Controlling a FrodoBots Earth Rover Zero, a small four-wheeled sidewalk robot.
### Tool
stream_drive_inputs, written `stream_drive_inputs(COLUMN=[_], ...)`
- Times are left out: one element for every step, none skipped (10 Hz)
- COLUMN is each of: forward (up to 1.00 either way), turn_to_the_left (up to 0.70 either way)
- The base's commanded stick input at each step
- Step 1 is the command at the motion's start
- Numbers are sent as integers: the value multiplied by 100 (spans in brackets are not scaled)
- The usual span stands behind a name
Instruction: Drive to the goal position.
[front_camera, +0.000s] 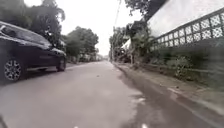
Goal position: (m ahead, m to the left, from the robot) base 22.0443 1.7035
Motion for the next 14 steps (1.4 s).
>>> stream_drive_inputs(forward=[100,100,100,100,100,100,100,100,100,100,100,100,100,100], turn_to_the_left=[4,4,4,4,4,4,4,4,4,3,3,3,2,0])
